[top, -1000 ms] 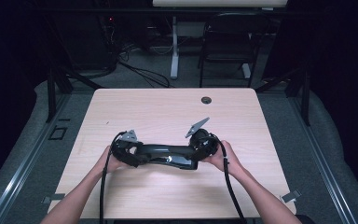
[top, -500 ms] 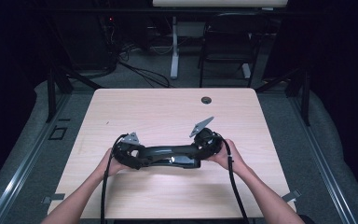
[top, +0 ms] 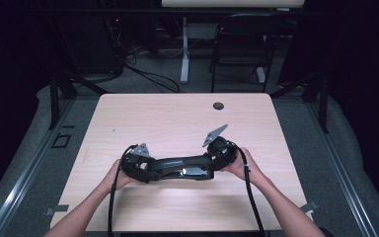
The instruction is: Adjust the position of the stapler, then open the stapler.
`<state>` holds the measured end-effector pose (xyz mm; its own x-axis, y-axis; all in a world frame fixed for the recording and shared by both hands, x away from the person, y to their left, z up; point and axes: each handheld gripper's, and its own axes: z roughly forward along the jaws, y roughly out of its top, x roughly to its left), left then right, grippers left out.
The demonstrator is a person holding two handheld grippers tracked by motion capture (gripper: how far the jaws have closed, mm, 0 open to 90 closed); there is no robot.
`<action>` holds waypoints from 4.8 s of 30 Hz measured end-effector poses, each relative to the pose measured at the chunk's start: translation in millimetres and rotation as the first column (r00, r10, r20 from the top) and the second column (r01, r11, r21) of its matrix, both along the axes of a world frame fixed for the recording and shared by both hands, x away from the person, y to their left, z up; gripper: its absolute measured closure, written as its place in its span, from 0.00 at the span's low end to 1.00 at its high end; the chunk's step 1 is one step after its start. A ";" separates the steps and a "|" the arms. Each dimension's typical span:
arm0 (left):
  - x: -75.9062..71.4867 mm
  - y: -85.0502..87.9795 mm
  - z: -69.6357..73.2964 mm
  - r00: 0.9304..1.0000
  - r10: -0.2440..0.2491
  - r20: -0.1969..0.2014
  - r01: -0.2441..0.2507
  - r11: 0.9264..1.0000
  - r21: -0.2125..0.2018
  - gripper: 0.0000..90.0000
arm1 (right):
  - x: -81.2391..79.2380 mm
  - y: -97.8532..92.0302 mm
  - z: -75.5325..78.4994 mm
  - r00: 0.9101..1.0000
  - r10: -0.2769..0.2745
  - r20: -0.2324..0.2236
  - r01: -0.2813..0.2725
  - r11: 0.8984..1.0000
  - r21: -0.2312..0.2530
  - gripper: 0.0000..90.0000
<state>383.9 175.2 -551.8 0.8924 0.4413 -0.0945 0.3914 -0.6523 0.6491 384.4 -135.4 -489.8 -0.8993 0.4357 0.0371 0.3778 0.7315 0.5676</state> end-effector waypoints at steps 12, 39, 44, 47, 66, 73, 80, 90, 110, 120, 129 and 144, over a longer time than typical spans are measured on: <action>-5.5 -2.6 2.0 1.000 -0.022 -0.005 0.022 0.999 0.024 0.33 | -9.1 -0.6 0.6 1.000 -0.006 -0.010 0.006 1.000 -0.005 0.54; -18.8 0.4 5.3 0.998 -0.053 -0.045 0.055 0.998 0.034 0.34 | -29.3 3.7 1.2 1.000 0.004 -0.004 -0.004 1.000 -0.017 0.54; -18.7 0.2 5.6 0.997 -0.055 -0.051 0.057 0.998 0.036 0.34 | -30.1 4.3 1.0 1.000 0.007 -0.005 -0.007 1.000 -0.015 0.54; -18.9 -0.2 5.7 0.997 -0.053 -0.050 0.055 0.998 0.039 0.34 | -29.5 4.3 1.0 1.000 0.011 -0.006 -0.011 1.000 -0.014 0.54; -32.9 15.0 35.9 0.995 0.097 0.013 -0.096 0.993 -0.066 0.09 | -32.2 -12.3 13.6 0.992 -0.125 -0.025 0.126 0.990 0.066 0.15; -40.0 13.9 42.1 0.987 0.155 0.032 -0.152 0.985 -0.086 0.00 | -41.1 -25.3 13.0 0.988 -0.149 -0.033 0.151 0.985 0.085 0.10; -44.9 11.2 46.4 0.975 0.223 0.001 -0.221 0.970 -0.102 0.00 | -53.9 -32.5 10.6 0.985 -0.168 -0.032 0.170 0.982 0.082 0.09; -53.6 6.1 53.1 0.957 0.290 0.010 -0.286 0.950 -0.124 0.00 | -64.1 -43.5 7.7 0.980 -0.195 -0.026 0.197 0.977 0.080 0.14; -85.9 -38.4 60.3 0.968 0.220 0.116 -0.201 0.967 -0.155 0.30 | -73.9 -42.7 0.3 0.974 -0.227 0.020 0.226 0.972 0.067 0.36; -100.6 -57.7 61.3 0.977 0.161 0.139 -0.136 0.975 -0.175 0.55 | -83.2 -41.9 -4.4 0.975 -0.218 0.051 0.216 0.976 0.039 0.53; -105.8 -80.0 46.7 0.983 0.131 0.130 -0.113 0.985 -0.134 0.83 | -94.7 -22.0 -11.4 0.988 -0.123 0.096 0.122 0.992 0.014 0.79; -96.8 -93.5 18.9 0.978 0.204 0.054 -0.196 0.973 -0.123 0.95 | -82.2 -5.4 -33.9 0.988 -0.112 0.107 0.116 0.993 -0.027 0.96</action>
<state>287.0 81.7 -532.9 0.7933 0.6006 -0.1001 0.4602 -0.4837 0.7445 302.1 -140.8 -523.8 -0.8419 0.5349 -0.0712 0.3989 0.7059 0.5853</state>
